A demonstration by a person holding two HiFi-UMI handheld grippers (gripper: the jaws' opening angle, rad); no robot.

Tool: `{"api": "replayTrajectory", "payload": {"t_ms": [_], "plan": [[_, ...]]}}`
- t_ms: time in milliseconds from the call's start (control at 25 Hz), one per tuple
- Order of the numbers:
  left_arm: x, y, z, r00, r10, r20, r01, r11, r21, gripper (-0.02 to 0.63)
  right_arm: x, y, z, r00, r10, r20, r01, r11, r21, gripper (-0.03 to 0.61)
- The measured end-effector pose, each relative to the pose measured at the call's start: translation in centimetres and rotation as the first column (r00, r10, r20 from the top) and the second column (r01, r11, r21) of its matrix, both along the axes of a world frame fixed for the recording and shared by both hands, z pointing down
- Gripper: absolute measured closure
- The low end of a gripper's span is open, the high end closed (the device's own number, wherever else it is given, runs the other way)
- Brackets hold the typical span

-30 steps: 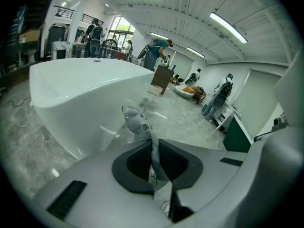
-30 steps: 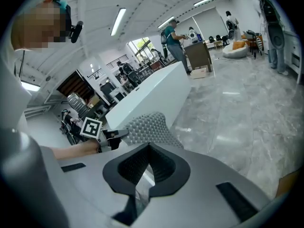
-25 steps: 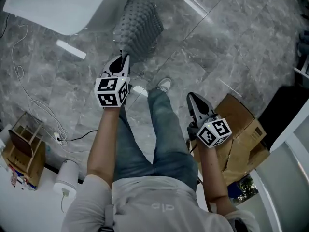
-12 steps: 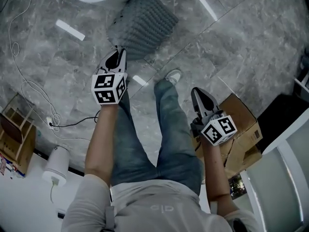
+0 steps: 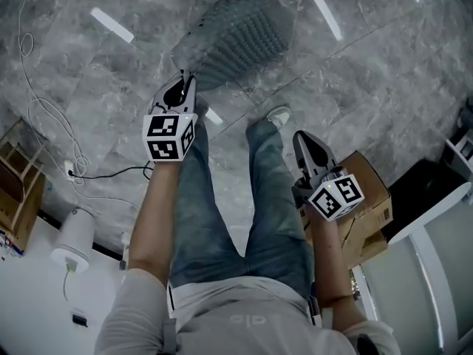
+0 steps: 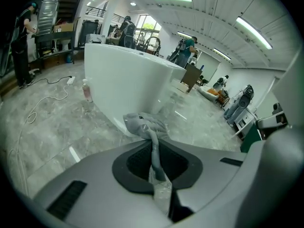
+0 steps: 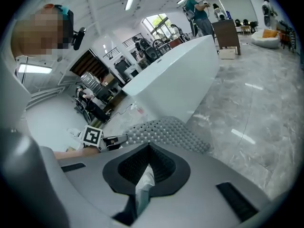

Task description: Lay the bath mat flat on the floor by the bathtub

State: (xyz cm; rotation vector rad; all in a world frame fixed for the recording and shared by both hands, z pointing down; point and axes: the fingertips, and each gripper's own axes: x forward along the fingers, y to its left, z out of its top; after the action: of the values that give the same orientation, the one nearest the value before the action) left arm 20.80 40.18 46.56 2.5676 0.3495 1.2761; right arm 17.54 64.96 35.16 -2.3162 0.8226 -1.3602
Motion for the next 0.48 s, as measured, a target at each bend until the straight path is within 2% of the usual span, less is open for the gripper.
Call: {"api": "replayTrajectory", "payload": {"t_ms": [280, 480], "plan": [[-2.4, -6.3, 2.0, 0.995, -0.086, 0.046, 0.085, 0.996, 0.023, 0.575, 0.3, -4.6, 1.0, 0.998, -0.058, 0.017, 0.058, 0.998, -0.005, 0.555], [-2.0, -11.9, 2.9, 0.989, -0.142, 0.044, 0.140, 0.989, 0.043, 0.575, 0.3, -7.3, 1.7, 0.996, -0.081, 0.034, 0.082, 0.996, -0.019, 0.555]]}}
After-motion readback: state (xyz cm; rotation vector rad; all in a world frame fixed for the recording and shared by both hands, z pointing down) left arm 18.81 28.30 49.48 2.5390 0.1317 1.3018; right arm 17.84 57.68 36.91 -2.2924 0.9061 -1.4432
